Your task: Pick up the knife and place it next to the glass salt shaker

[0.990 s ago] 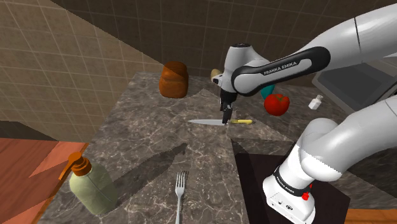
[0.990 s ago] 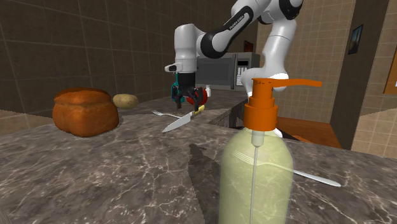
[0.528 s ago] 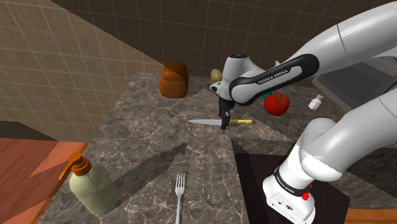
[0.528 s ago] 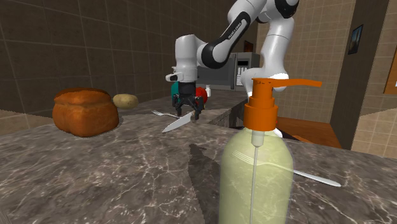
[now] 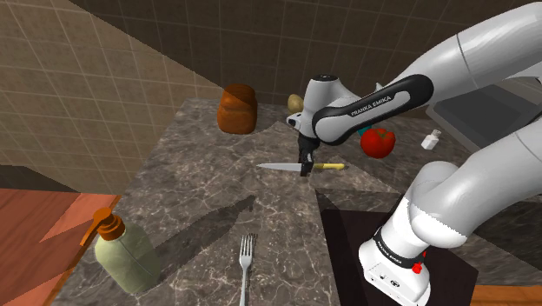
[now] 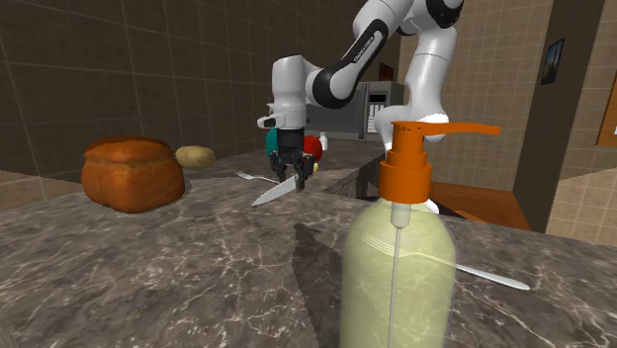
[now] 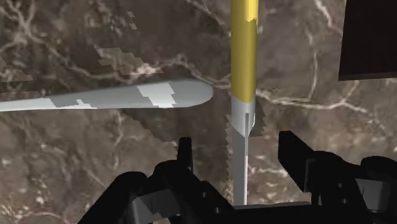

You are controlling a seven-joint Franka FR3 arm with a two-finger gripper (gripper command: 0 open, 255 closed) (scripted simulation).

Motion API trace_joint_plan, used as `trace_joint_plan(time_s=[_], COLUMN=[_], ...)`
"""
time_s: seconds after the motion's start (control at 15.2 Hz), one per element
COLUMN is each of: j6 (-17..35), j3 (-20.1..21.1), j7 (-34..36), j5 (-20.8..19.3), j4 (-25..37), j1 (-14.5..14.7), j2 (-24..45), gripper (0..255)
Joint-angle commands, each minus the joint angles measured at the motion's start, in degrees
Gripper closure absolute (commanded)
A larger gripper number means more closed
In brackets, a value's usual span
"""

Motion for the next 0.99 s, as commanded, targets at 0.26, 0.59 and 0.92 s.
trace_joint_plan(time_s=[0.26,0.59,0.92], j6=[0.00,-0.99,-5.92], j3=[0.00,0.05,0.33], j7=[0.00,0.01,0.05], j5=[0.00,-0.01,0.02], j4=[0.00,0.31,2.15], j1=[0.00,-0.02,-0.07], j2=[0.00,-0.68,-3.78], gripper=[255,255,255])
